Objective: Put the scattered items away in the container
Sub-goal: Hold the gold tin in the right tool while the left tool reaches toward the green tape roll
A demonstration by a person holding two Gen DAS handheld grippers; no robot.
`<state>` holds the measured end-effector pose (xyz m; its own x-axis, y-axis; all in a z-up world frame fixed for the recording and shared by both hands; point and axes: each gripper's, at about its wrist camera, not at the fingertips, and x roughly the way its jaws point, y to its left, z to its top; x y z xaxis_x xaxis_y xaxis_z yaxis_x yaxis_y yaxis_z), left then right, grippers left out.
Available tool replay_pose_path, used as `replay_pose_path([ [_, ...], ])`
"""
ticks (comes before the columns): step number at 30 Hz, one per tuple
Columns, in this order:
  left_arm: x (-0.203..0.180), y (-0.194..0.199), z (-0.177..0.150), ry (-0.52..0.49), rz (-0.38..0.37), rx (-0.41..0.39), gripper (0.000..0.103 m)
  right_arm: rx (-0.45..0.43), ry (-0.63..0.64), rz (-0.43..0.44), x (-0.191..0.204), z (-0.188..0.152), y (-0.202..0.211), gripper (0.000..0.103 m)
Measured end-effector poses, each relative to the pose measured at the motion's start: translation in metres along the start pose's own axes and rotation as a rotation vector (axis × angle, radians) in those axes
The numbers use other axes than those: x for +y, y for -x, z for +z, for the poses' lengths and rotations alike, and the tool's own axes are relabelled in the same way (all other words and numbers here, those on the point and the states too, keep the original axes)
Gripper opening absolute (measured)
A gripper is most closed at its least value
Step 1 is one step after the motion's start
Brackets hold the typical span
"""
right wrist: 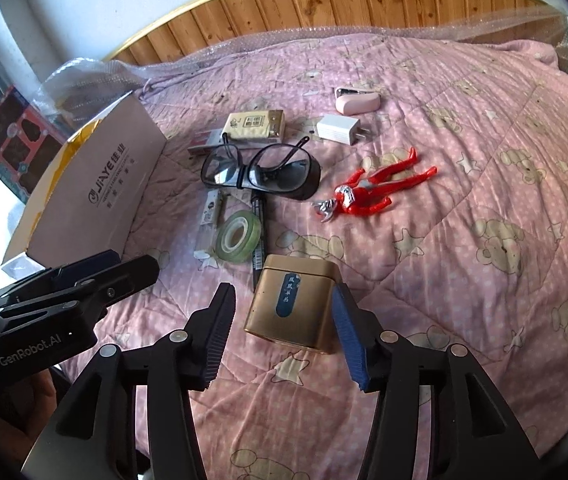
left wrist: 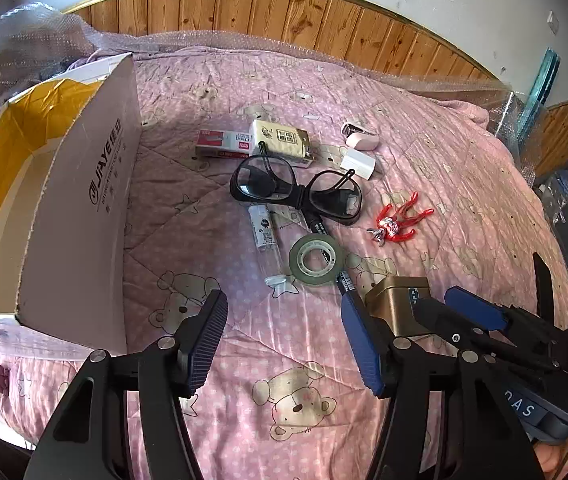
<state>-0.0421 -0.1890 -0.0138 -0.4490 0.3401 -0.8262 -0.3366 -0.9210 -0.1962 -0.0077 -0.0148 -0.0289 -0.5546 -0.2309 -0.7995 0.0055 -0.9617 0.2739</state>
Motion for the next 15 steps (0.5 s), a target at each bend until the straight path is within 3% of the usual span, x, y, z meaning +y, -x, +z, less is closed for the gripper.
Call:
replay_pose_path([
  [8, -0.004, -0.028, 0.008, -0.031, 0.019, 0.042, 0.062, 0.046, 0.011, -0.037, -0.003, -0.003, -0.021, 0.058],
  [15, 0.001, -0.058, 0.006, -0.047, 0.050, 0.092, 0.061, 0.034, -0.052, -0.053, -0.022, 0.004, -0.018, 0.055],
])
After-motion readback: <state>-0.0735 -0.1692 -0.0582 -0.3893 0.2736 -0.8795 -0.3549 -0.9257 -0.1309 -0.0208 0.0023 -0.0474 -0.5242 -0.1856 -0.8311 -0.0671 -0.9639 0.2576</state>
